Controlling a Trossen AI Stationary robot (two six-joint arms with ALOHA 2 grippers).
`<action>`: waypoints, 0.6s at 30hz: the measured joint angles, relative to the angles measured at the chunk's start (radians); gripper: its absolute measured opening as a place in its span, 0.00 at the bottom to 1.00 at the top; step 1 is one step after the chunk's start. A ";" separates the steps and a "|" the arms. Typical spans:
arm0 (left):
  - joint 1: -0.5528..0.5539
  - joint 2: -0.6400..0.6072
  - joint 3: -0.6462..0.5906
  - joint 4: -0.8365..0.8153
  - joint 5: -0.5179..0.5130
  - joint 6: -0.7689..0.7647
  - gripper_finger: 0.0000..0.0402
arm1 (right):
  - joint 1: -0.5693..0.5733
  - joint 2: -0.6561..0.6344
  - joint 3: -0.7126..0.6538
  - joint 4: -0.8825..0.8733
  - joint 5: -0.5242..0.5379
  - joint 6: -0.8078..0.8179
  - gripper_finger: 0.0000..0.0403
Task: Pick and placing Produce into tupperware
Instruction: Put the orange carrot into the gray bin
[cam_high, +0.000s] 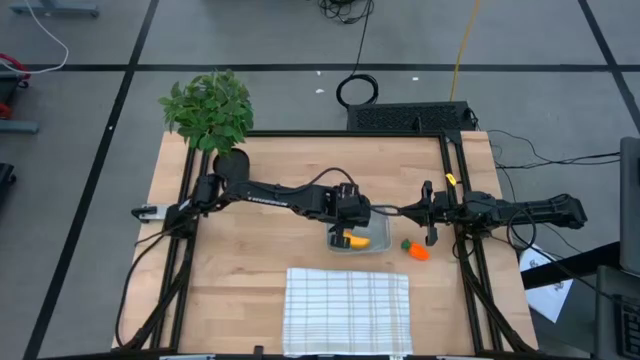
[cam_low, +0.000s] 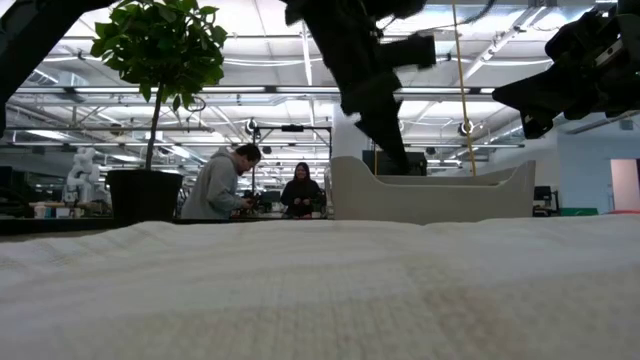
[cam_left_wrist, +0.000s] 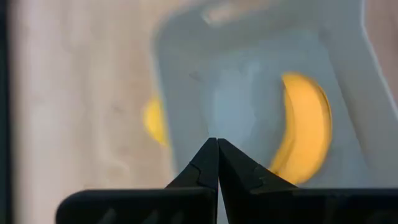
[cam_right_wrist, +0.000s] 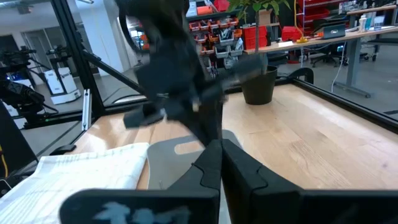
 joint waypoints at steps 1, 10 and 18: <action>0.000 -0.020 0.000 0.003 -0.005 0.002 0.01 | 0.000 0.000 0.000 0.000 0.000 0.000 0.00; 0.002 -0.280 0.000 -0.015 -0.075 0.058 0.00 | 0.000 0.000 0.000 -0.002 0.000 -0.016 0.00; 0.039 -0.532 0.001 -0.047 -0.152 0.066 0.00 | 0.000 0.000 0.000 0.000 0.000 0.000 0.00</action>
